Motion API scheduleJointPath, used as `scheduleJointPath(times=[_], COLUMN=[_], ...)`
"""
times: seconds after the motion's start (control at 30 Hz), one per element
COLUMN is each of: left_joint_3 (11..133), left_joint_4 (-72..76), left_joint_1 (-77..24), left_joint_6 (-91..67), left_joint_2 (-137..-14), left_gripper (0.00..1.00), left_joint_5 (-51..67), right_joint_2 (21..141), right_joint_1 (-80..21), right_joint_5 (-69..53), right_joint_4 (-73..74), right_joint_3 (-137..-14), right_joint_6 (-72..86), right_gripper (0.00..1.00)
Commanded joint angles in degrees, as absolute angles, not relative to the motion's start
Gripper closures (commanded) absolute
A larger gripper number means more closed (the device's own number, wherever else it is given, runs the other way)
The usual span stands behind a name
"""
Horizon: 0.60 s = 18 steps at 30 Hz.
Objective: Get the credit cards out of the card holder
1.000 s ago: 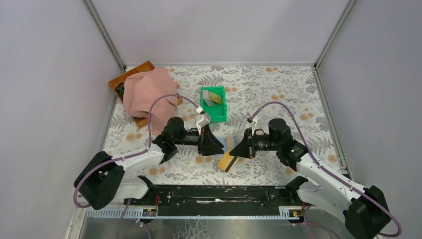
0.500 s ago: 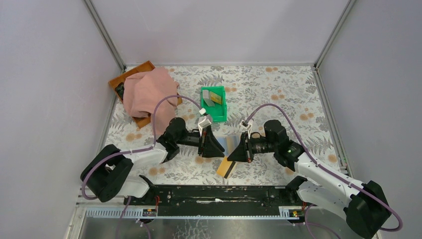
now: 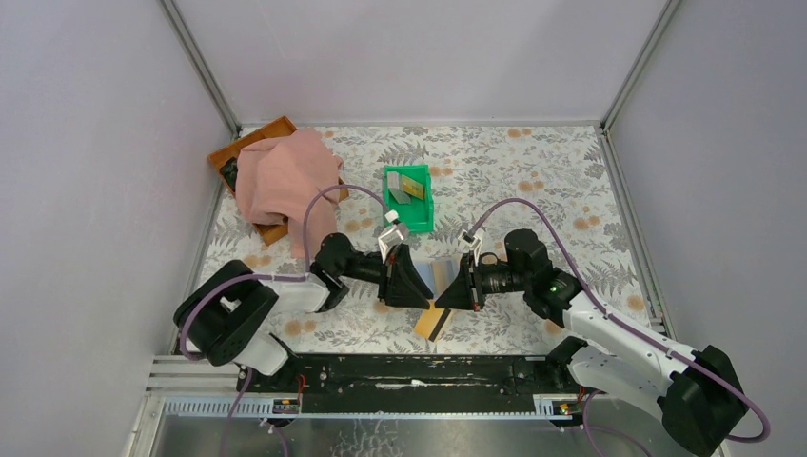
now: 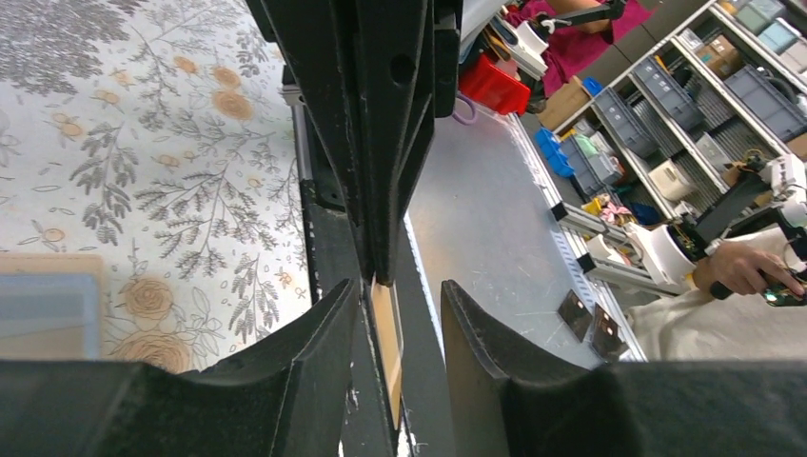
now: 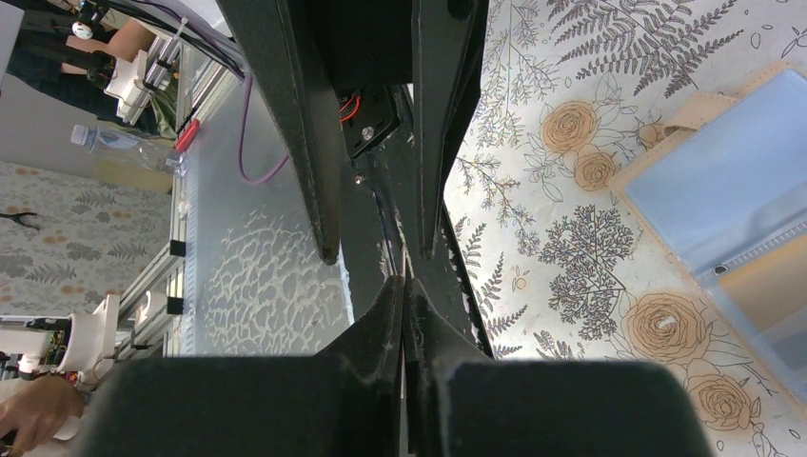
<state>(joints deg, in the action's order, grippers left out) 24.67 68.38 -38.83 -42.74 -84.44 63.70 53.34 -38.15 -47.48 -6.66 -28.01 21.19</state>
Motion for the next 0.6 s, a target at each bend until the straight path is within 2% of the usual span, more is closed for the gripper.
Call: scheduleJointPath(times=[0.0,0.13,0.2,0.23,0.3,0.37,0.5,0.53,0.57], left_joint_3=[23.66,23.75,23.8,23.86,24.14,24.57,24.58,24.25,23.88], left_joint_4=[80.04,83.59,85.91,87.72,89.94,90.85,90.88,90.96,91.03], left_joint_1=[-39.85,-40.75,-40.79,-40.78,-40.83,-40.78,-40.66,-40.43,-40.06], left_joint_6=[-47.74,-49.83,-51.26,-52.11,-54.0,-54.65,-54.15,-53.95,-53.7], left_joint_2=[-87.08,-89.9,-91.45,-92.09,-93.2,-93.98,-94.22,-94.08,-93.78], left_gripper=[0.55,0.56,0.61,0.66,0.85,1.0,1.0,1.0,1.0], left_joint_5=[65.54,65.66,65.7,65.74,66.16,66.53,65.38,64.59,63.42], right_joint_2=[52.32,51.81,51.77,51.77,51.8,51.72,51.48,51.34,50.89], right_joint_1=[-38.67,-38.67,-38.67,-38.67,-38.67,-38.65,-38.67,-38.67,-38.67], right_joint_5=[-47.4,-47.05,-47.07,-47.1,-47.2,-47.2,-46.93,-46.46,-45.4], right_joint_4=[-7.37,-7.12,-7.03,-7.03,-7.0,-6.94,-6.69,-6.56,-6.16], right_joint_3=[-30.67,-30.7,-30.63,-30.67,-30.67,-30.67,-30.76,-30.81,-30.77], right_joint_6=[20.35,20.3,20.3,20.3,20.38,20.37,20.4,20.47,20.17], right_gripper=[1.0,1.0,1.0,1.0,1.0,1.0,1.0,0.96,0.83])
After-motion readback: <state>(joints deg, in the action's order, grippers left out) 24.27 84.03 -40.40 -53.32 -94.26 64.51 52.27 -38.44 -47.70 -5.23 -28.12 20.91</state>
